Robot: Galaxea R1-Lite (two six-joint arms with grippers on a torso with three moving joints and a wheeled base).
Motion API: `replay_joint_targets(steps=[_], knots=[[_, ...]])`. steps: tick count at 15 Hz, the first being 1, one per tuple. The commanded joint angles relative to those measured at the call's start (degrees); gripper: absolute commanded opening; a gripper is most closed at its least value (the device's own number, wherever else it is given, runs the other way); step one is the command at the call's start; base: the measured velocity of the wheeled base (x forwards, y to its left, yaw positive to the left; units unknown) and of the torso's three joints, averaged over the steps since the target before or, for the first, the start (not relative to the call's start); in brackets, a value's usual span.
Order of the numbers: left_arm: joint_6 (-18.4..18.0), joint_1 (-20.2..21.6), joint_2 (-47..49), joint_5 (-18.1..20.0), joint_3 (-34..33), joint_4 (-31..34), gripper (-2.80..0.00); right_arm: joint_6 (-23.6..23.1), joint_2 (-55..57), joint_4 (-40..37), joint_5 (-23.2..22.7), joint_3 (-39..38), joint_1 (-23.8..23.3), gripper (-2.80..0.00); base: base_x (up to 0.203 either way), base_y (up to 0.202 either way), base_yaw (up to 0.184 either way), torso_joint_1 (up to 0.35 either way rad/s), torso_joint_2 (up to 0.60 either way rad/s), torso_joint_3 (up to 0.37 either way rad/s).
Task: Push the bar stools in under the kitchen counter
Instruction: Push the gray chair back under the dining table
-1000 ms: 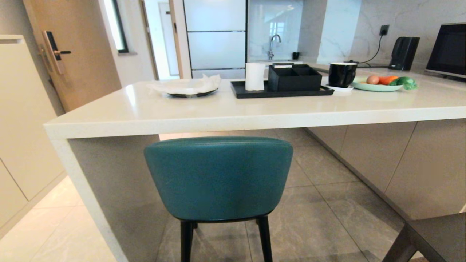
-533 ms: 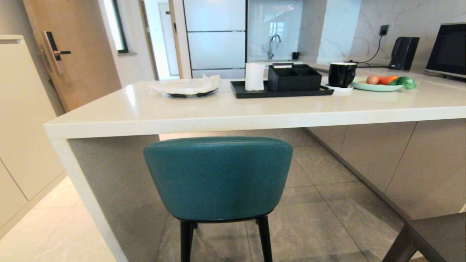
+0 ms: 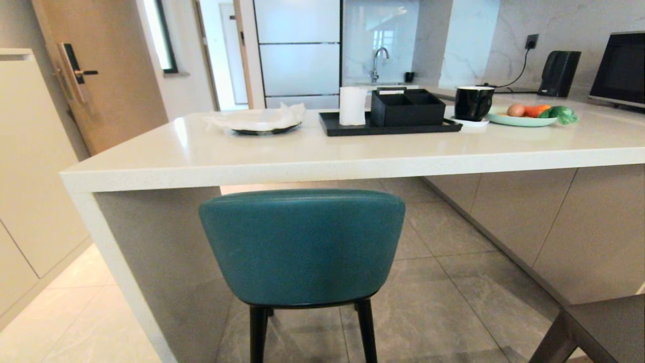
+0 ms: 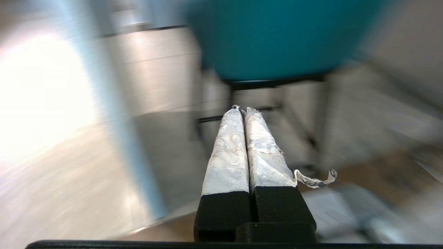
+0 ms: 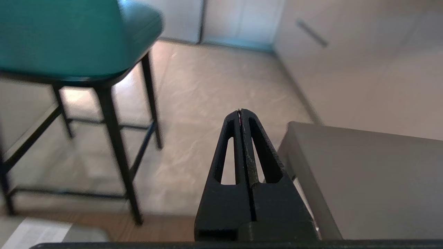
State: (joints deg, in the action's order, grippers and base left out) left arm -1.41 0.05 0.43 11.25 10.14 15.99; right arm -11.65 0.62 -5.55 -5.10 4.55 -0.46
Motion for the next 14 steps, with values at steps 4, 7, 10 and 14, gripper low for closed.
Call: replay_joint_targets(steps=[4,7,10,14], knots=[[-1.01,-0.05,-0.34,-6.59,-7.5,-13.44,-2.8,1.22,-0.62,4.23,1.35,-4.28,0.02,-2.8,0.0,0.0,0.0,0.0,0.0,0.0],[-7.1,-0.09,-0.34,-8.65,-9.83,-14.33,-2.8,3.04,-0.62,4.32,2.38,-4.28,0.02,-2.8,0.0,0.0,0.0,0.0,0.0,0.0],[-1.93,-0.14,-0.34,-10.11,-9.62,-15.03,-2.8,3.83,-0.62,4.32,2.73,-4.28,0.02,-2.8,0.0,0.0,0.0,0.0,0.0,0.0],[-1.4,-0.14,-0.34,-10.28,-9.62,-15.11,-2.8,4.01,-0.7,3.97,2.21,-4.19,0.11,-2.8,0.0,0.0,0.0,0.0,0.0,0.0]])
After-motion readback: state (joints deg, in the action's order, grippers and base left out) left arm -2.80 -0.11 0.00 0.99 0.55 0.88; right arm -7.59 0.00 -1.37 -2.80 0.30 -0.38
